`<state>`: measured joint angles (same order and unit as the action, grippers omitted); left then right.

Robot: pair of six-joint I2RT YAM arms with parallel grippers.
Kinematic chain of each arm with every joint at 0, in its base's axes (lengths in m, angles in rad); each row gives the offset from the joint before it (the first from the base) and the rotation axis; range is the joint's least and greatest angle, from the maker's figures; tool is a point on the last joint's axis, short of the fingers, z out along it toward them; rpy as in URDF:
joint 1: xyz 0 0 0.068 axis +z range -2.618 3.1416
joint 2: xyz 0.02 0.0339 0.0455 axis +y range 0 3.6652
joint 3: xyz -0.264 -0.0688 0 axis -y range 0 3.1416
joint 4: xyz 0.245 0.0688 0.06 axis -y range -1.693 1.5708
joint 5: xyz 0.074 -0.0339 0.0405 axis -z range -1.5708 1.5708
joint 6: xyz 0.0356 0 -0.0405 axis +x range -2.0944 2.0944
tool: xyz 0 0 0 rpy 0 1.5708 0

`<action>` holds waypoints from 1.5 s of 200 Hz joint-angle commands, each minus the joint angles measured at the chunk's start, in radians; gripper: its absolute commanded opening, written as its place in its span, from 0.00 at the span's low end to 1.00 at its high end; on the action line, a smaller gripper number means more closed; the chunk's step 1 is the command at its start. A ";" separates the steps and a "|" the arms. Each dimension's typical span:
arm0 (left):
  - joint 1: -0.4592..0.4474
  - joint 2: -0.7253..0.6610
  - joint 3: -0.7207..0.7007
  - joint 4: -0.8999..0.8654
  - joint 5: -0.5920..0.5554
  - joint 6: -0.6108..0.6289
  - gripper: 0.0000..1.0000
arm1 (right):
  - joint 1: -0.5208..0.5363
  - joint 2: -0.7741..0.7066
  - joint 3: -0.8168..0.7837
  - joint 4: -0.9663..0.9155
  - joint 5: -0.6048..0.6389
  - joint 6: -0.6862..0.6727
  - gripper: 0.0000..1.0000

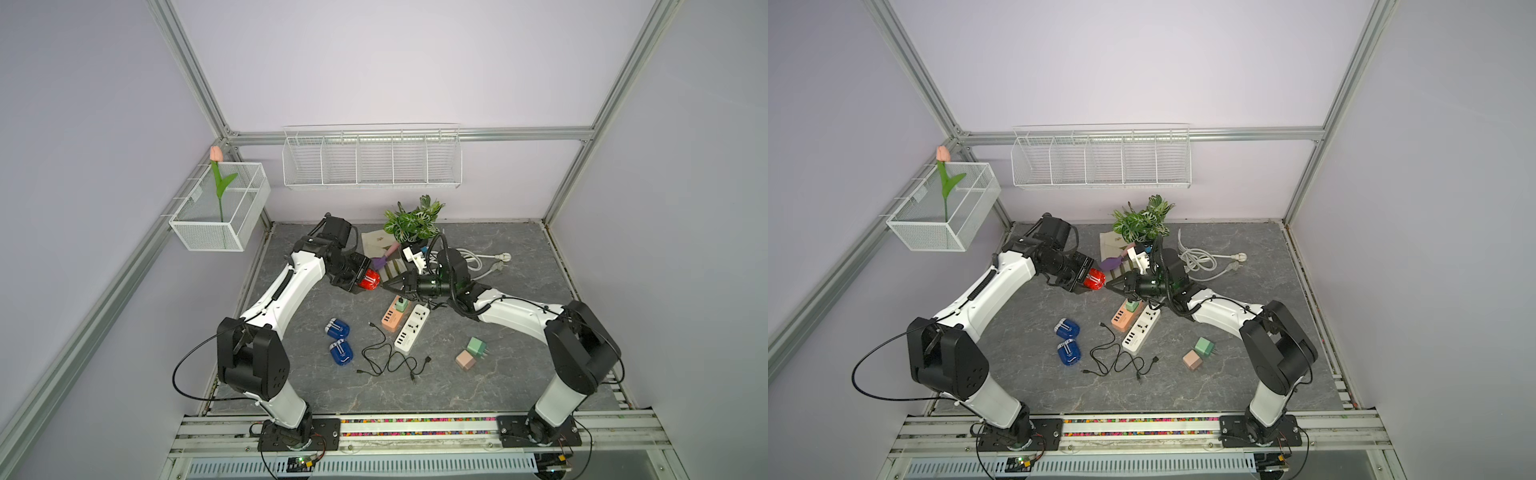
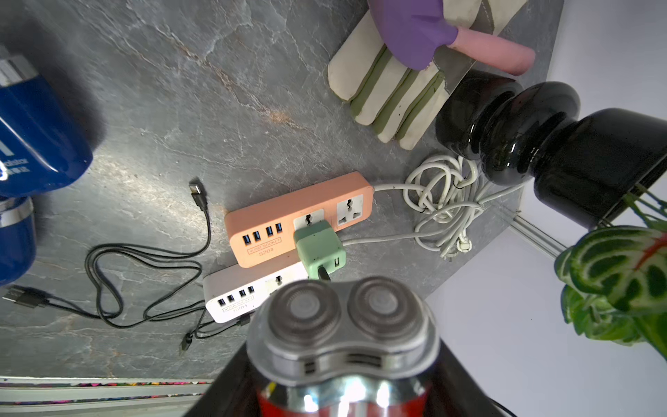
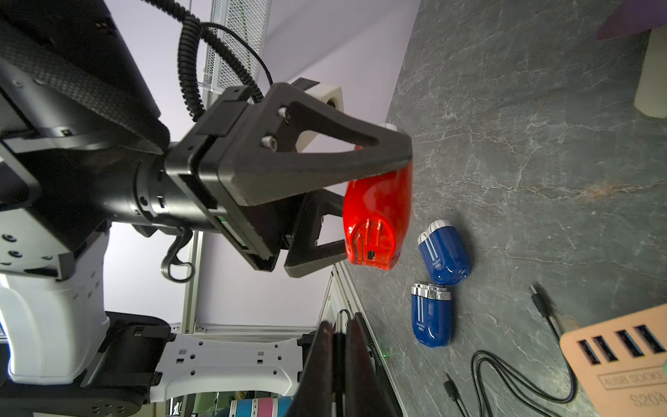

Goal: Charge the electric shaver
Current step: Insert the charging cable into the electric shaver.

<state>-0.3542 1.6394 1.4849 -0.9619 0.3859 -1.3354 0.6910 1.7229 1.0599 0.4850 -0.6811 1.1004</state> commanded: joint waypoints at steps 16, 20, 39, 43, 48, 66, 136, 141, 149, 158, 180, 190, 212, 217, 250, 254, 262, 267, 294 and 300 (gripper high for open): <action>-0.003 -0.033 -0.028 0.034 0.027 -0.069 0.00 | 0.008 0.034 0.017 0.075 0.005 0.031 0.07; -0.003 -0.035 -0.031 0.039 0.029 -0.072 0.00 | 0.008 0.035 0.017 0.074 0.008 0.032 0.07; -0.003 -0.038 -0.034 0.043 0.033 -0.077 0.00 | 0.008 0.043 0.018 0.076 0.014 0.033 0.07; -0.004 -0.038 -0.034 0.044 0.034 -0.078 0.00 | 0.008 0.044 0.020 0.076 0.014 0.033 0.07; -0.003 -0.039 -0.036 0.046 0.035 -0.079 0.00 | 0.008 0.045 0.021 0.075 0.015 0.034 0.07; -0.007 -0.041 -0.037 0.049 0.038 -0.082 0.00 | 0.008 0.050 0.021 0.076 0.021 0.036 0.07; -0.022 -0.052 -0.067 0.077 0.047 -0.101 0.00 | -0.001 0.075 0.043 0.073 0.034 0.039 0.07; -0.023 -0.053 -0.068 0.078 0.048 -0.102 0.00 | -0.004 0.075 0.044 0.071 0.034 0.038 0.07; -0.023 -0.054 -0.068 0.075 0.046 -0.102 0.00 | -0.007 0.076 0.045 0.068 0.033 0.037 0.07; -0.022 -0.057 -0.071 0.078 0.045 -0.103 0.00 | -0.009 0.076 0.043 0.066 0.030 0.037 0.07; -0.023 -0.063 -0.079 0.086 0.045 -0.111 0.00 | -0.006 0.076 0.034 0.066 0.026 0.039 0.07; -0.023 -0.063 -0.084 0.091 0.047 -0.115 0.00 | -0.004 0.075 0.029 0.066 0.024 0.039 0.07; -0.023 -0.063 -0.083 0.097 0.047 -0.120 0.00 | -0.003 0.067 0.014 0.055 0.031 0.030 0.07; -0.022 -0.062 -0.081 0.097 0.049 -0.120 0.00 | -0.003 0.066 0.011 0.051 0.032 0.025 0.07; -0.022 -0.064 -0.077 0.093 0.053 -0.116 0.00 | -0.010 0.060 -0.002 0.032 0.034 -0.003 0.07; -0.023 -0.064 -0.077 0.092 0.054 -0.115 0.00 | -0.010 0.060 0.000 0.024 0.034 -0.009 0.07; -0.023 -0.064 -0.078 0.091 0.054 -0.112 0.00 | -0.010 0.058 0.003 0.011 0.035 -0.021 0.07; -0.023 -0.062 -0.077 0.090 0.055 -0.111 0.00 | -0.009 0.058 0.004 0.004 0.034 -0.028 0.07; -0.026 -0.060 -0.069 0.076 0.061 -0.101 0.00 | -0.012 0.058 0.008 -0.006 0.044 -0.045 0.07; -0.026 -0.061 -0.070 0.074 0.059 -0.100 0.00 | -0.012 0.057 0.012 -0.011 0.044 -0.047 0.07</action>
<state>-0.3714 1.6096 1.4075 -0.8814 0.4191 -1.4288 0.6868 1.7824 1.0763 0.4950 -0.6514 1.0908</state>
